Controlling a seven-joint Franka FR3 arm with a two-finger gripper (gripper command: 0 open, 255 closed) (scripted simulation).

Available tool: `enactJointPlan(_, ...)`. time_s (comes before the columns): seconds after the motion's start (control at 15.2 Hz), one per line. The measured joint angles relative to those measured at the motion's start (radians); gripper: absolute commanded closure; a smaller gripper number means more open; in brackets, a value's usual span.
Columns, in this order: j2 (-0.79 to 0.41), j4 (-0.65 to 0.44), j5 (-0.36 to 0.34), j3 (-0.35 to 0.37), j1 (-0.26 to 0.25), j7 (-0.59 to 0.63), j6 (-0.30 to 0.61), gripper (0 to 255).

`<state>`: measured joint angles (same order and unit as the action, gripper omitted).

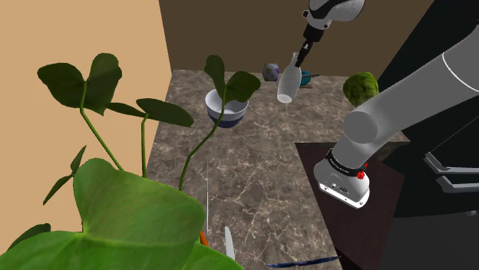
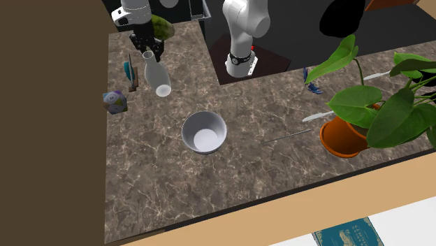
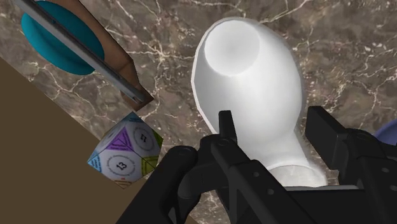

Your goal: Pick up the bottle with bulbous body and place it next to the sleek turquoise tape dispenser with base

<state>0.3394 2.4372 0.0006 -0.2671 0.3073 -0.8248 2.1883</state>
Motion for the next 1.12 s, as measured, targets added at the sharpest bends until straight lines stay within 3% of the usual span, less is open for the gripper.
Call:
enactJointPlan(0.13, 0.0, 0.0, 0.0, 0.0, 0.0, 0.0, 0.001, 255)
enactJointPlan(0.2, 0.0, 0.0, 0.0, 0.0, 0.0, 0.0, 0.001, 0)
enactJointPlan(0.59, 0.0, 0.0, 0.0, 0.0, 0.0, 0.0, 0.001, 0)
enactJointPlan(0.86, 0.039, -0.066, -0.009, 0.006, 0.005, 0.008, -0.102, 0)
enactJointPlan(1.12, 0.055, -0.081, -0.012, 0.008, 0.007, 0.01, -0.133, 0)
